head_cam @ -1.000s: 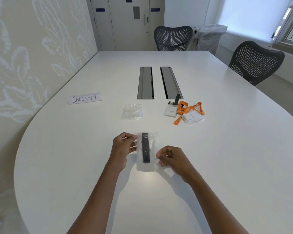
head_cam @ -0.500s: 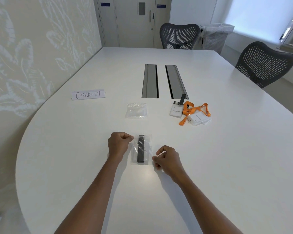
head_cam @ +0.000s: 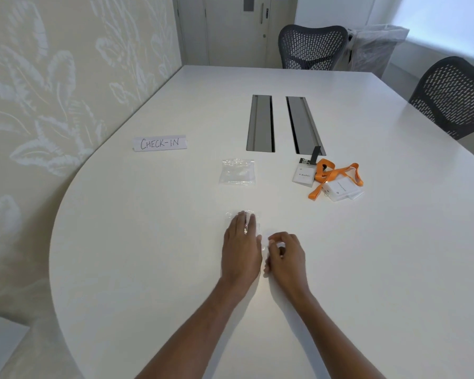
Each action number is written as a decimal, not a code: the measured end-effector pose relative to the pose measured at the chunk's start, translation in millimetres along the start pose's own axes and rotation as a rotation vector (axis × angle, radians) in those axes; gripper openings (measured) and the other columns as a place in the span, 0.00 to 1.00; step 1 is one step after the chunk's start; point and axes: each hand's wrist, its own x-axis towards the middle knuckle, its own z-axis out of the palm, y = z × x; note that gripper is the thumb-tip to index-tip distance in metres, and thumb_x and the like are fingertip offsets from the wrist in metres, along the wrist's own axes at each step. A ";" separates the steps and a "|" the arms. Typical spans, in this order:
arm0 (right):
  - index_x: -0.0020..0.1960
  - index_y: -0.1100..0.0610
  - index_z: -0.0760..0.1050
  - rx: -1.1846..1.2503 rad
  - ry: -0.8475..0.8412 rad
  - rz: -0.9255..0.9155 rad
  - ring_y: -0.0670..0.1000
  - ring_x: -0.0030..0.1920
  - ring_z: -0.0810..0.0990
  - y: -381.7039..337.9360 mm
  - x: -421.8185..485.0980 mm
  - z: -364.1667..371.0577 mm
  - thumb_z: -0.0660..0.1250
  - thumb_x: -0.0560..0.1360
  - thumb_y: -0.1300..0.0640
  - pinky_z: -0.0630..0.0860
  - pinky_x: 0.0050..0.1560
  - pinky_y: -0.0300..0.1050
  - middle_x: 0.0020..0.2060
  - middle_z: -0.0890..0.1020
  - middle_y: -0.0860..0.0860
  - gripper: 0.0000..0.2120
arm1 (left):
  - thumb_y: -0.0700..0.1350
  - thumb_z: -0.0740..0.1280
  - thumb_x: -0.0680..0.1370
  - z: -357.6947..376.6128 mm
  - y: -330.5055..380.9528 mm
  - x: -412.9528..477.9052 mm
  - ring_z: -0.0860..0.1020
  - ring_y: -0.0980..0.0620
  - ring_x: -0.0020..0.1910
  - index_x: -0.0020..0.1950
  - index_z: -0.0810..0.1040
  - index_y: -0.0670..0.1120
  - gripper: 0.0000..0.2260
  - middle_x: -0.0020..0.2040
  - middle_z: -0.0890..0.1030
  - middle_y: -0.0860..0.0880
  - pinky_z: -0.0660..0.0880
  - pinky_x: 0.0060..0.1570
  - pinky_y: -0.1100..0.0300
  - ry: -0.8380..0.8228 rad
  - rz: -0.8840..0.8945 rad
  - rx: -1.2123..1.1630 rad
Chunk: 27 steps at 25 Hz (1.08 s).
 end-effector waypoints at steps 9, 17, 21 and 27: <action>0.47 0.51 0.78 -0.045 -0.030 -0.070 0.52 0.42 0.84 14.4 -4.6 3.0 0.64 0.81 0.61 0.83 0.41 0.52 0.50 0.79 0.45 0.09 | 0.42 0.63 0.83 -32.5 -90.2 7.3 0.65 0.41 0.81 0.80 0.67 0.42 0.24 0.80 0.68 0.40 0.64 0.78 0.44 -0.021 -0.053 0.124; 0.46 0.52 0.79 -0.154 -0.104 -0.109 0.45 0.43 0.81 13.8 -6.5 4.7 0.65 0.80 0.61 0.77 0.43 0.41 0.47 0.79 0.43 0.08 | 0.55 0.42 0.85 -59.3 -143.4 5.5 0.53 0.47 0.85 0.86 0.50 0.51 0.29 0.86 0.53 0.50 0.51 0.81 0.42 -0.127 -0.040 0.132; 0.47 0.53 0.80 -0.148 -0.111 -0.092 0.46 0.43 0.81 13.7 -5.1 5.1 0.65 0.80 0.60 0.76 0.44 0.41 0.47 0.79 0.43 0.07 | 0.54 0.42 0.85 -59.1 -129.9 4.7 0.53 0.48 0.85 0.86 0.51 0.50 0.28 0.86 0.55 0.49 0.49 0.82 0.41 -0.039 -0.036 0.106; 0.49 0.52 0.79 -0.111 -0.105 -0.127 0.47 0.41 0.82 3.0 9.6 -0.2 0.66 0.79 0.59 0.79 0.45 0.43 0.49 0.79 0.44 0.04 | 0.49 0.51 0.86 -39.5 -66.1 20.7 0.53 0.50 0.85 0.85 0.57 0.46 0.26 0.85 0.57 0.48 0.48 0.83 0.44 -0.001 0.107 0.009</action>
